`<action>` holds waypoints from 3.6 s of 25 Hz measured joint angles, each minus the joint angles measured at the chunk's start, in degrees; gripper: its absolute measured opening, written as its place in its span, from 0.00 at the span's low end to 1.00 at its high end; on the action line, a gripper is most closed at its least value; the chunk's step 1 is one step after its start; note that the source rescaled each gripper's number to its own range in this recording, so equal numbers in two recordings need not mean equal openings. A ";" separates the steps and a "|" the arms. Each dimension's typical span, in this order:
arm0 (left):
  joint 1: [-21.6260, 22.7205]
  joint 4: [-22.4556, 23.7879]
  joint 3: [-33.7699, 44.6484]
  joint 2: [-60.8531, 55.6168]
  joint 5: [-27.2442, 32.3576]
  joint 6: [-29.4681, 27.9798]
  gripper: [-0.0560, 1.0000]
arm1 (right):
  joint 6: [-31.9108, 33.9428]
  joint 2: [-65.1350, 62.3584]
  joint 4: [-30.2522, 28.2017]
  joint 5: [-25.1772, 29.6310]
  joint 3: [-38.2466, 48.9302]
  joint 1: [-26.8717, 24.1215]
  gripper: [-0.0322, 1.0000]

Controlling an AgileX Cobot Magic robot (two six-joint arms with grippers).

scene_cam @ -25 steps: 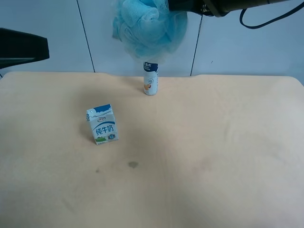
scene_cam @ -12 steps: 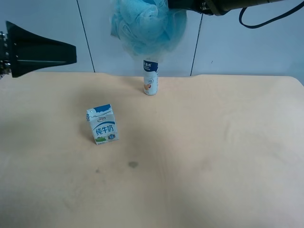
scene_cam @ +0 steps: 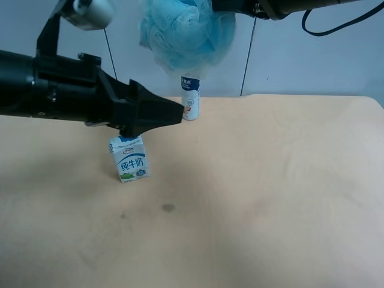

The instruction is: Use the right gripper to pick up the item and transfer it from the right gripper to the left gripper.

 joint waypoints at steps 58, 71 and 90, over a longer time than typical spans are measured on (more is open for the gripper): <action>-5.94 -1.52 -12.68 3.75 -14.53 0.36 0.06 | 0.34 -2.38 -1.25 0.61 -0.07 0.00 0.95; -5.94 -1.52 -12.75 3.75 -14.53 0.36 0.06 | 27.91 -19.47 -33.28 8.72 -0.11 0.00 0.97; -5.94 -1.52 -12.75 3.75 -14.53 0.36 0.06 | 53.75 -37.41 -64.64 41.95 2.57 0.00 0.95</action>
